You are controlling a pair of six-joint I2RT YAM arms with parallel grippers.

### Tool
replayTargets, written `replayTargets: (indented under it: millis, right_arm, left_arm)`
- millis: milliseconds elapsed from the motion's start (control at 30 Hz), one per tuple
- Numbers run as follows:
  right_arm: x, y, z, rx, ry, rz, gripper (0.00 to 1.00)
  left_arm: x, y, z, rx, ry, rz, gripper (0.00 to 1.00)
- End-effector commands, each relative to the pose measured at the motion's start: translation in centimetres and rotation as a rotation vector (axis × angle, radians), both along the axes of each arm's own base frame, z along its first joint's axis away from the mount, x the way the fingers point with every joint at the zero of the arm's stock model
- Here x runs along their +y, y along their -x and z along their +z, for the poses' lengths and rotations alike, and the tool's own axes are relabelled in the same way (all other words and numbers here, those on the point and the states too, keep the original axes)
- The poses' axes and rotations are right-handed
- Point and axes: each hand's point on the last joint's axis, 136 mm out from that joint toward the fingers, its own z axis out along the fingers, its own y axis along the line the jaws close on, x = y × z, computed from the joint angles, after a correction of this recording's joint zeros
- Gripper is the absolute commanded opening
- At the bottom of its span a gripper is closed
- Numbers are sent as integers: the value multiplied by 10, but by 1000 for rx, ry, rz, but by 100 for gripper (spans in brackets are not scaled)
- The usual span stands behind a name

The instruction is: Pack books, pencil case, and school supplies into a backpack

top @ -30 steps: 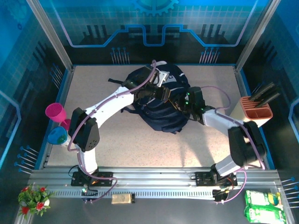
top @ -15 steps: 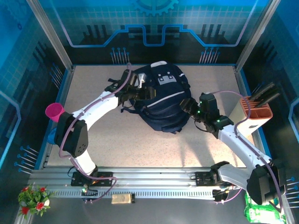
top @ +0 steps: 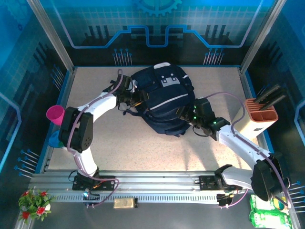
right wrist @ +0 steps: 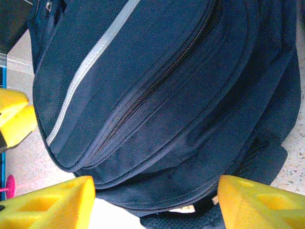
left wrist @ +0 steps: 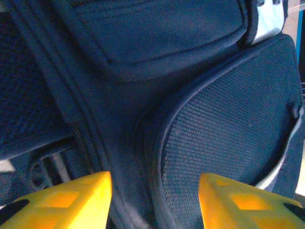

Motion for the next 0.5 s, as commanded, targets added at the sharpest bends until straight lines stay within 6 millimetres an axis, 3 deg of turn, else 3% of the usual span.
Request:
replayTargets:
  millis: [0,133,367,467]
  right_arm:
    - [11,-9,18,-45,-11,14,69]
    - [19,-9,16,-43,-5,34,69]
    - [33,-10,11,-24,30,72,69]
    - [38,-9,12,-27,56,77,68]
  left_arm:
    - [-9,-7,8,10,58,-34,49]
    - [-17,-7,6,25,95,-63,40]
    - [-38,4,4,79,215,-108,12]
    - [-51,11,7,98,249,-116,6]
